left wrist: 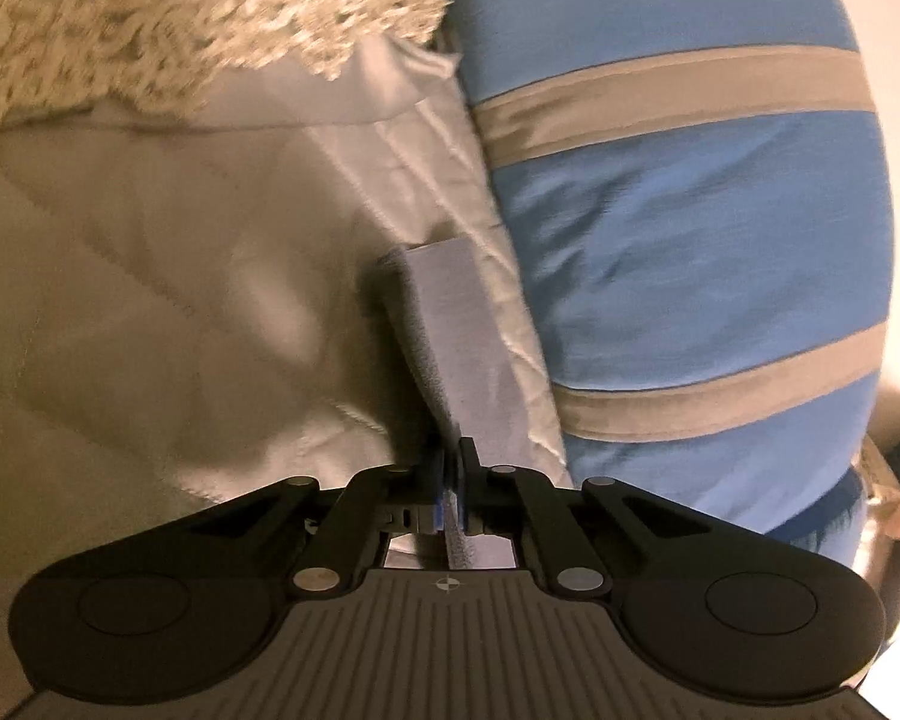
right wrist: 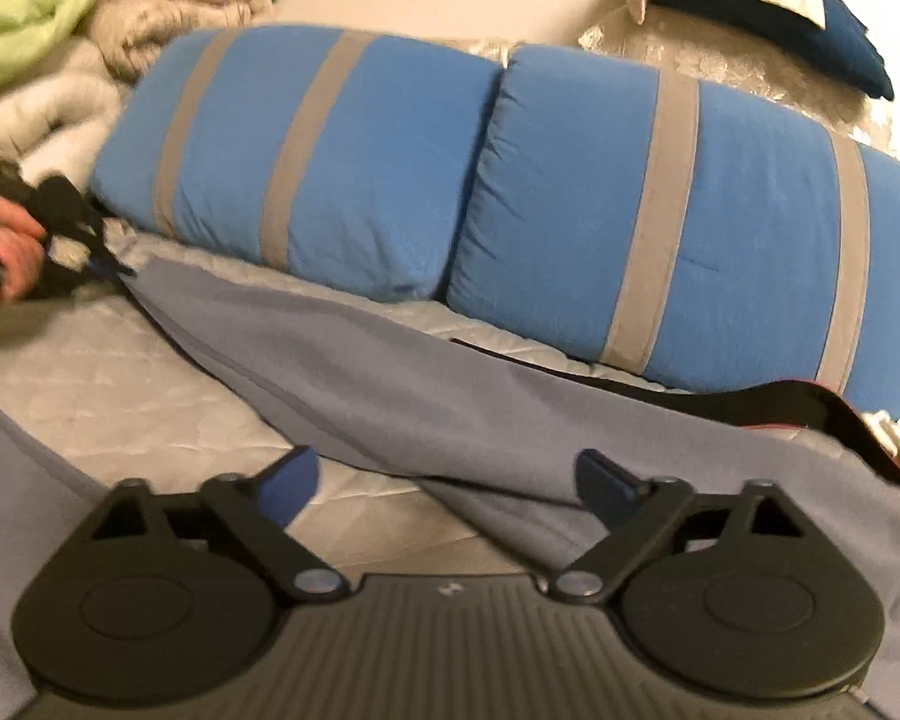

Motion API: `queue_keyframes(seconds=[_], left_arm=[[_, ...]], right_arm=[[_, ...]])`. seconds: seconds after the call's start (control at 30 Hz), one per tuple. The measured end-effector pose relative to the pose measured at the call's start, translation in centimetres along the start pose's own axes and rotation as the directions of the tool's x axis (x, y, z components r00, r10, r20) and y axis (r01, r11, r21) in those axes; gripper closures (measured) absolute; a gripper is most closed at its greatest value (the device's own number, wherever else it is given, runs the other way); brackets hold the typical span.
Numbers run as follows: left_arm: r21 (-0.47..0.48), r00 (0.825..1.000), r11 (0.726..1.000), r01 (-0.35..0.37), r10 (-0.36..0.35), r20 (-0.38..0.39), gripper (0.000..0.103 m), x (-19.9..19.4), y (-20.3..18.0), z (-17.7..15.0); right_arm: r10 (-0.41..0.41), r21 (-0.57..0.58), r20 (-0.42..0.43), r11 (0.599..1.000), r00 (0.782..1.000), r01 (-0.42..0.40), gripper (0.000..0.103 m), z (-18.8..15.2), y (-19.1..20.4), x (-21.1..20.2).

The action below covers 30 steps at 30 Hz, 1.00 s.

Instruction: Fold clothes

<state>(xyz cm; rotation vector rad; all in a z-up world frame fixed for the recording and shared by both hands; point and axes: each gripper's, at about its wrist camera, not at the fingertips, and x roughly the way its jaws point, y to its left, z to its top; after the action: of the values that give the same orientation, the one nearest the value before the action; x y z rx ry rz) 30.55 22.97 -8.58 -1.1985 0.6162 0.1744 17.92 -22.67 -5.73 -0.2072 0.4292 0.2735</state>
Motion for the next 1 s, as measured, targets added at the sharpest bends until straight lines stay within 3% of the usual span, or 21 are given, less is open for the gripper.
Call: queue_keyframes(seconds=[0.23, 0.43, 0.5, 0.6, 0.73, 0.87, 1.0], left_arm=[[0.008, 1.000, 1.000, 0.028, -0.028, 0.009, 0.100, -0.6, -0.8, 0.0], [0.009, 0.999, 0.999, 0.038, -0.038, 0.007, 0.100, -0.7, -1.2, -0.1], [-0.008, 0.999, 0.999, 0.037, -0.037, 0.000, 0.100, -0.6, -0.9, 0.0], [-0.020, 0.999, 0.999, 0.041, -0.042, -0.004, 0.100, -0.6, -0.7, -0.1], [-0.023, 0.999, 0.999, 0.035, -0.035, -0.006, 0.100, -0.4, -0.6, -0.1], [-0.029, 0.999, 0.999, 0.035, -0.035, -0.008, 0.100, -0.4, -0.4, -0.1], [-0.028, 0.999, 0.999, 0.032, -0.032, -0.008, 0.100, -0.3, -0.3, -0.1]], right_arm=[[0.026, -0.059, -0.120, 0.998, 0.992, -0.033, 0.024, 0.3, -1.1, 2.6], [0.146, 0.098, -0.156, 0.986, 0.977, -0.132, 0.034, 1.5, -5.3, 2.5], [0.140, 0.161, -0.174, 0.981, 0.975, -0.112, 0.039, 1.6, -6.9, 2.8], [0.099, 0.175, -0.218, 0.983, 0.971, -0.061, 0.053, 1.4, -8.2, 3.3], [0.095, 0.165, -0.277, 0.985, 0.956, -0.050, 0.058, 0.8, -8.6, 4.2], [0.124, 0.121, -0.289, 0.988, 0.949, -0.092, 0.060, 0.8, -7.7, 4.2], [0.092, 0.081, -0.308, 0.994, 0.947, -0.071, 0.071, 0.6, -7.2, 4.6]])
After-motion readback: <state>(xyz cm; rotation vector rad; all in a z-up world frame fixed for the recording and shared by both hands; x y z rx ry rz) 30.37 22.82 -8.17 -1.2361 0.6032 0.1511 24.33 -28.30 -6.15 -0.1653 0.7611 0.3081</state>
